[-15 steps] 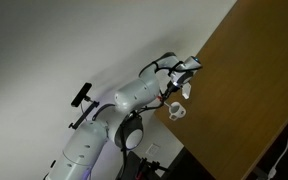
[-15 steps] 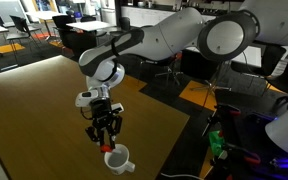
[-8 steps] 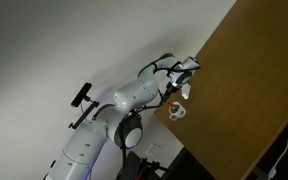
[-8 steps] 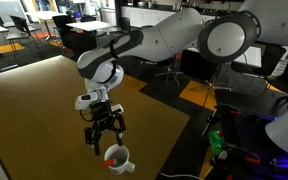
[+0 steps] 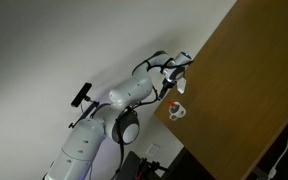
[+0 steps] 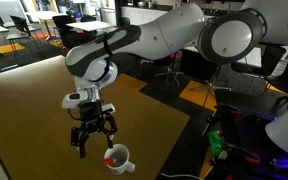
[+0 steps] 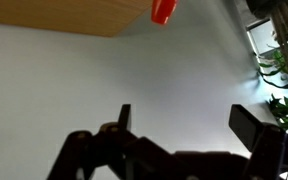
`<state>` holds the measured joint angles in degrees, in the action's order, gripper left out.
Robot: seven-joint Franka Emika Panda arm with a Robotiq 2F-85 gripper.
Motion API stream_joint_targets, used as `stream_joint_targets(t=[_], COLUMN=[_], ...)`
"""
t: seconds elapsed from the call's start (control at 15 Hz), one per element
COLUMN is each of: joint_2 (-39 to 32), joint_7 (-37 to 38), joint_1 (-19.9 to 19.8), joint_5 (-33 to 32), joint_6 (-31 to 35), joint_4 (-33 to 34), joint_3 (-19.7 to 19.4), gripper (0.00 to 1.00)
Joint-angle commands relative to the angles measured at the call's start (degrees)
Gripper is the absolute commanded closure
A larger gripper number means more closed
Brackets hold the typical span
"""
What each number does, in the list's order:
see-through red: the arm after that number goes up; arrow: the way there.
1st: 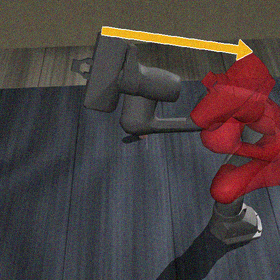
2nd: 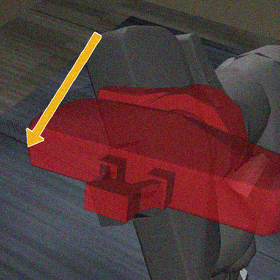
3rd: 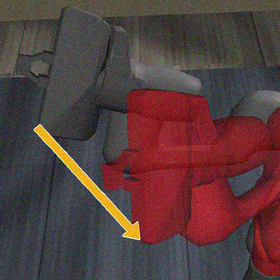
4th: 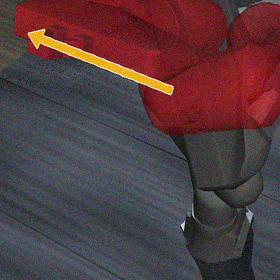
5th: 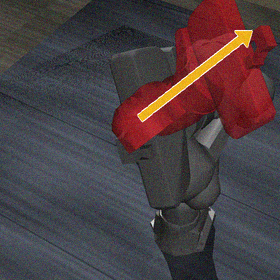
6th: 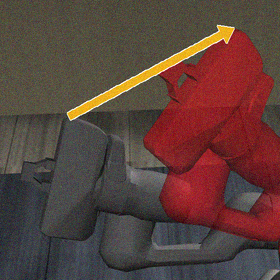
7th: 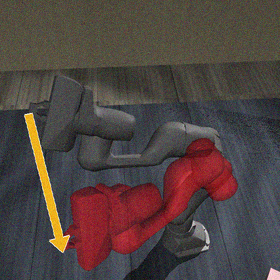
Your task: Put the marker inside the mug cup
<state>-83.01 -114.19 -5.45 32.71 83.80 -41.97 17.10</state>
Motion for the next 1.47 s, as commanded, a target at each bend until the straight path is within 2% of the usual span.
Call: stream_joint_targets(t=[0.0, 0.4, 1.07, 1.13, 1.4], joint_2=[3.79, 9.25, 23.66, 17.22, 17.28], joint_7=[1.57, 2.76, 4.0, 3.99, 3.99], joint_1=[0.83, 0.69, 0.42, 0.42, 0.33], joint_5=[0.08, 0.92, 4.92, 2.05, 1.82], joint_6=[5.54, 16.78, 41.98, 37.57, 38.17], joint_4=[-2.87, -9.15, -33.25, -23.82, -24.58], joint_3=[-0.86, -0.91, 0.49, 1.22, 1.34], gripper=[0.0, 0.0, 0.0, 0.0, 0.0])
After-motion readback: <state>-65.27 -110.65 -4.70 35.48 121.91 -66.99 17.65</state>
